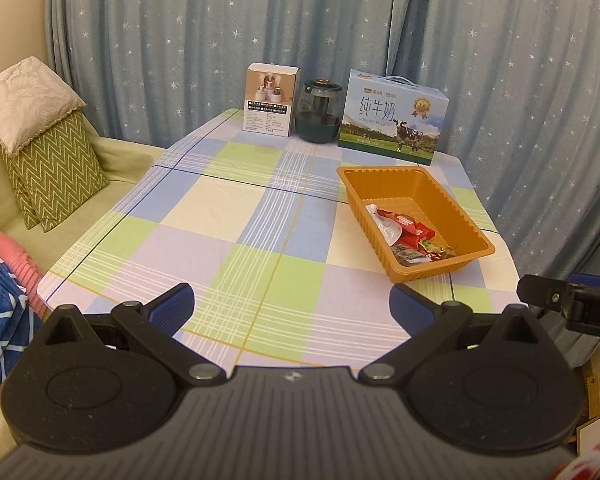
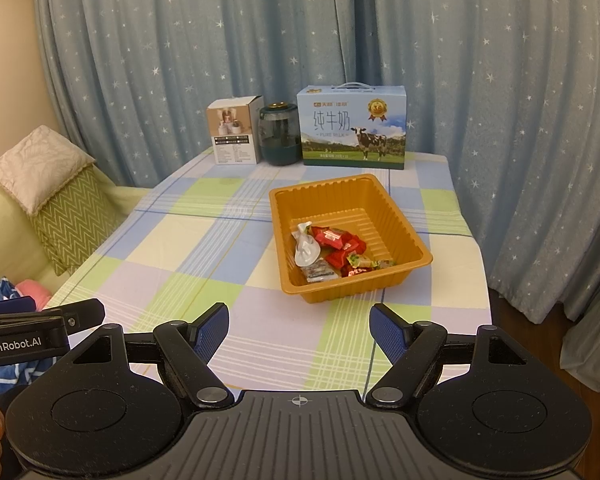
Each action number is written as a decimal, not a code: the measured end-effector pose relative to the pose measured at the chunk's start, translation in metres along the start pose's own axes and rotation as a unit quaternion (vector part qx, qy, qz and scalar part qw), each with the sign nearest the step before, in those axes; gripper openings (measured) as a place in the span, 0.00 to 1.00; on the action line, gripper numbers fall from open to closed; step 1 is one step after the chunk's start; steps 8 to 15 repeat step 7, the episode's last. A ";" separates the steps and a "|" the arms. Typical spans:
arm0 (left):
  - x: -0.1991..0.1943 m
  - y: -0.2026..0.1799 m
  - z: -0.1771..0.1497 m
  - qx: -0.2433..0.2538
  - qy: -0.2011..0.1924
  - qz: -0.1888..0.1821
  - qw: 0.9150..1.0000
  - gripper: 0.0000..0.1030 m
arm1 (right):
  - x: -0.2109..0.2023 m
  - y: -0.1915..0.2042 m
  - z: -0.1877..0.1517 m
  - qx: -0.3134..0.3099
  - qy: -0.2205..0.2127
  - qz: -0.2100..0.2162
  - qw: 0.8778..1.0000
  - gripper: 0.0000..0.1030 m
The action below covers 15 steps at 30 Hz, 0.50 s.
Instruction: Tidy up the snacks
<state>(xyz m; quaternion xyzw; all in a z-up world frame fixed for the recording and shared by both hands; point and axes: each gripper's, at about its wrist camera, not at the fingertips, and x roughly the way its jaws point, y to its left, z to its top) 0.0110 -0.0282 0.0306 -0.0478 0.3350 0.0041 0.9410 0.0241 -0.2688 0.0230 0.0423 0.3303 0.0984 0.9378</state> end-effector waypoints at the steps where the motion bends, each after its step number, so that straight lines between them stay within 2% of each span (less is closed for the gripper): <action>1: 0.000 0.000 0.000 -0.001 0.001 0.000 1.000 1.00 | 0.000 0.000 0.000 0.000 0.000 0.000 1.000 0.75; 15: 0.001 0.000 -0.001 -0.002 -0.005 -0.004 1.000 1.00 | 0.001 0.000 -0.002 0.003 0.002 0.001 1.000 0.75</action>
